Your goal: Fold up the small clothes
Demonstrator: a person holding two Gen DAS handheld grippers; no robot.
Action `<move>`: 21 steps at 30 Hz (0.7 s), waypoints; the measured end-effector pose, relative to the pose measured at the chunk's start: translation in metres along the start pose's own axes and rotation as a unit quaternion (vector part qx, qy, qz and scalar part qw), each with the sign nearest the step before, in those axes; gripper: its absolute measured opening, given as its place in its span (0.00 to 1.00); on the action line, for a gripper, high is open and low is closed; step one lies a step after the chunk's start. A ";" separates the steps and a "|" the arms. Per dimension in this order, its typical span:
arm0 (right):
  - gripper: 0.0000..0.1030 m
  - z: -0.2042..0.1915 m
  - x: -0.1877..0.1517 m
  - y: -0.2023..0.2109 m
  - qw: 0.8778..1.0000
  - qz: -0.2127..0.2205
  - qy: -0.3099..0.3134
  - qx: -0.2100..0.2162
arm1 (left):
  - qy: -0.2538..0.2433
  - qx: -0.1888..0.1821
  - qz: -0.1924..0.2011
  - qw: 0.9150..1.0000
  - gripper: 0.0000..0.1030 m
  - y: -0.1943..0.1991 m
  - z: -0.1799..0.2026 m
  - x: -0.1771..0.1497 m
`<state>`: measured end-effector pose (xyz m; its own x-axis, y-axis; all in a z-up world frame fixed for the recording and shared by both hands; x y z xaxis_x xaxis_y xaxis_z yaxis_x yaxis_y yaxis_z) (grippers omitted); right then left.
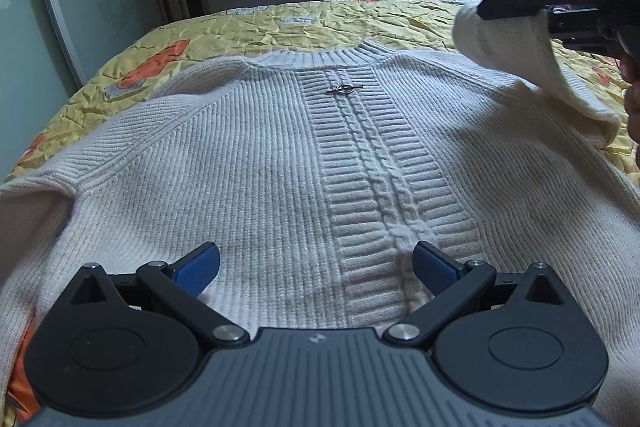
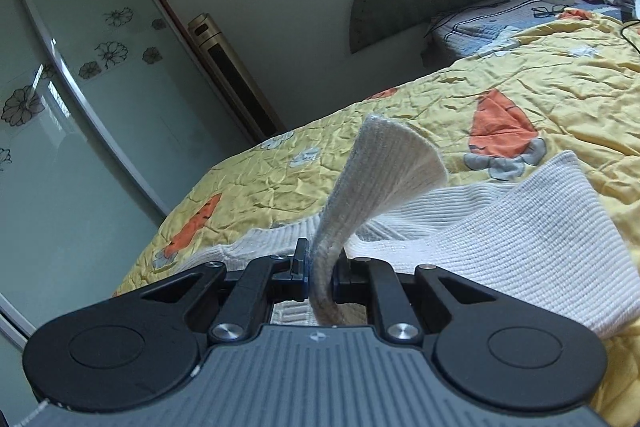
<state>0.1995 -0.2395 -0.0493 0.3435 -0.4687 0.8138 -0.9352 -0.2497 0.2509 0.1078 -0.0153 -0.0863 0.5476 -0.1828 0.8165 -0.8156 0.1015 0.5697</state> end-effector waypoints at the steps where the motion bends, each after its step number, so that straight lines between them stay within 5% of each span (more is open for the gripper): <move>1: 0.15 -0.004 -0.001 -0.003 1.000 -0.002 0.005 0.001 | -0.001 0.001 0.001 1.000 1.00 0.000 -0.001 0.000; 21: 0.15 -0.112 -0.058 -0.070 0.992 -0.061 0.098 0.044 | 0.033 0.043 0.018 0.998 1.00 0.015 -0.060 0.000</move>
<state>0.2356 -0.1005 -0.0552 0.4233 -0.2585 0.8683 -0.8734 -0.3714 0.3152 0.1069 0.0451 -0.0716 0.5256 -0.1161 0.8427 -0.8469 0.0227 0.5313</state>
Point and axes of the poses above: each gripper's, at about its wrist camera, not at the fingertips, and y roughly against the way its jaws point, z to its right, x to its top, the point moved 9 cm from there along -y, roughly the way its jaws point, and after that the axes turned 12 degrees about z, right-handed, at the moved point
